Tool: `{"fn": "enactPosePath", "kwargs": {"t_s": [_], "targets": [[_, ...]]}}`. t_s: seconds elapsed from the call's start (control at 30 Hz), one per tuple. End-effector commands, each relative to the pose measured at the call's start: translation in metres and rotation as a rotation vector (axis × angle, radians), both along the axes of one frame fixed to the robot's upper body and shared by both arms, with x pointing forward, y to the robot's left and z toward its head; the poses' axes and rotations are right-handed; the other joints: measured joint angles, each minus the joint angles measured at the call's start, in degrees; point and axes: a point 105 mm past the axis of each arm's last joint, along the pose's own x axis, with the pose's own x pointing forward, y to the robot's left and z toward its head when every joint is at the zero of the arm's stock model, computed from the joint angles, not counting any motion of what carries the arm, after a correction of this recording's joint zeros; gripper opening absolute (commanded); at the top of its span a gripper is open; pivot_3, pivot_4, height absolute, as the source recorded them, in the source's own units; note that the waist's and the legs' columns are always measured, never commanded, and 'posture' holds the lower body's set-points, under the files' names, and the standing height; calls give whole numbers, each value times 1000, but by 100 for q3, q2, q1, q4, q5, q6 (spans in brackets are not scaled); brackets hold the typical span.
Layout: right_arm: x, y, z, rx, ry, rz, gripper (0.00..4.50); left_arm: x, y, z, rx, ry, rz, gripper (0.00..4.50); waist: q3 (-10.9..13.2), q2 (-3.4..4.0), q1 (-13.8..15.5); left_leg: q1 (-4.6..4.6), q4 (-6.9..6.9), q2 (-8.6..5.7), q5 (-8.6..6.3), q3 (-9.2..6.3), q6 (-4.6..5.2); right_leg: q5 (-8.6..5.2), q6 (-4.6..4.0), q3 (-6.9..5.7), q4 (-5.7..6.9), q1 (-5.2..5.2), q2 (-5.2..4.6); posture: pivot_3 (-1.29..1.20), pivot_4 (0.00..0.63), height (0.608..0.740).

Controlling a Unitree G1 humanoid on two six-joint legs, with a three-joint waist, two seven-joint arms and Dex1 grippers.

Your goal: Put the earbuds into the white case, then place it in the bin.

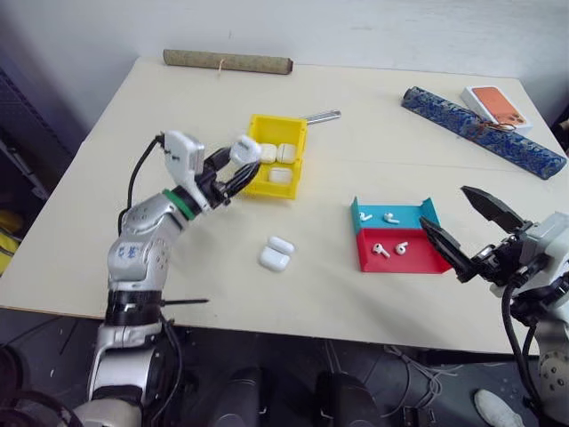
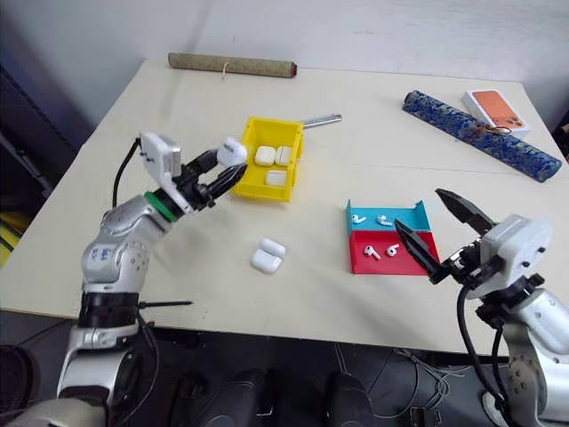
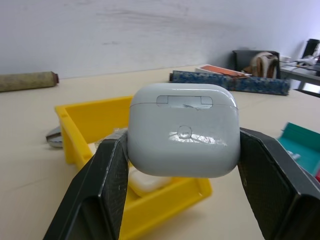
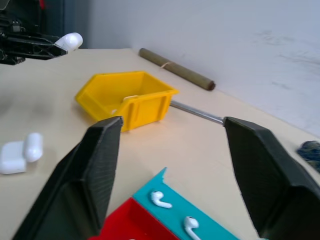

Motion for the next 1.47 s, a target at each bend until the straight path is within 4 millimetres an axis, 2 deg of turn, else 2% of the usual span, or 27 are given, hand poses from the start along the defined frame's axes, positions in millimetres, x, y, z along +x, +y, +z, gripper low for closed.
{"fn": "enactPosePath", "kwargs": {"t_s": [0.03, 0.23, 0.33, 0.4, 0.5, 0.6, 0.7, 0.77, 0.83, 0.93, 1.0, 1.1, 1.17, 1.27, 1.47], "targets": [[-5, -10, 2, -35, -58, -62, 4488, 26, -6, 2, 32, 45, 47, 2774, -1, -1, 17, 0, 0, 0, 1, 6, 0, 0, 0, -2, 0, -3, 4, 0, 150, 740], [-5, -9, -6, -36, -59, -65, 4488, 66, -22, 6, 145, -5, 120, 2774, 1, -5, 21, 4, -7, 4, 4, 41, 0, 0, 0, -6, 7, -23, 13, 0, 150, 740], [-5, -6, -9, -30, -56, -68, 4488, 73, -37, -2, 179, 8, 105, 2774, 3, -10, 29, 4, -7, 5, 4, 47, 0, 0, 0, -4, 11, -30, 11, 0, 150, 740], [-6, -5, -11, -32, -54, -67, 4500, 75, -41, 0, 153, 13, 100, 3498, 3, -12, 31, -1, -8, 4, 4, 52, 1, 0, 1, -3, 14, -39, 9, 0, 150, 740], [-7, -5, -12, -33, -49, -65, 4500, 75, -35, 8, 182, -22, 103, 4366, 5, -15, 8, -7, -8, 4, 4, 64, 2, 0, 1, 5, 24, -55, 6, 0, 150, 740], [-7, -9, -15, -57, -30, -56, 4500, 72, -18, 13, 240, -50, 108, 4441, 6, -16, -52, -7, -9, 8, 5, 76, 2, 0, 0, 16, 37, -68, 7, 0, 150, 740], [-6, -18, -18, -99, -5, -40, 4500, 45, -4, 18, 249, -66, -37, 4441, 5, -16, -118, -6, -11, 8, 5, 89, 2, 0, 1, 28, 45, -78, 5, 0, 150, 740], [-5, -23, -21, -140, 20, -11, 4500, 11, 10, 14, 294, -116, -159, 4441, 4, -14, -202, 1, -14, 12, 4, 106, 2, 0, 0, 48, 45, -82, 7, 0, 150, 740], [-4, -27, -25, -196, 52, 37, 4500, -26, 31, 1, 360, -157, -216, 4441, 4, -14, -304, 11, -17, 17, 3, 114, 1, 0, 0, 66, 49, -83, 7, 0, 150, 740], [-3, -34, -30, -272, 99, 110, 4500, -58, 71, -23, 458, -100, -146, 4441, 5, -19, -305, 21, -13, 32, 3, 122, -2, 0, -1, 106, 50, -80, -9, 0, 150, 740], [-2, -37, -31, -310, 120, 159, 4500, -74, 89, -33, 492, -73, -94, 4441, 5, -22, -279, 24, -8, 31, 4, 122, -1, 0, -2, 131, 46, -80, -18, 0, 150, 740], [-3, -44, -36, -413, 158, 249, 4500, -114, 115, -56, 548, -14, -39, 4441, 5, -25, -250, 35, -9, 29, -7, 126, 10, 3, -7, 142, 36, -76, -34, 0, 150, 740], [-1, -51, -36, -437, 166, 267, 4500, -134, 129, -69, 564, 29, 11, 4441, 5, -26, -245, 55, -14, 29, -25, 128, 11, 3, -7, 148, 24, -57, -43, 0, 150, 740], [2, -58, -39, -459, 176, 285, 4500, -145, 140, -78, 563, 55, 68, 4441, 5, -30, -168, 72, -15, 31, -55, 122, -20, 3, -8, 141, 7, -32, -48, 0, 150, 740], [11, -60, -47, -462, 195, 315, 4500, -144, 146, -76, 510, 60, 159, 4441, 4, -28, -117, 86, -14, 30, -65, 126, -21, 3, -10, 141, -1, -19, -55, 0, 150, 740]]}}
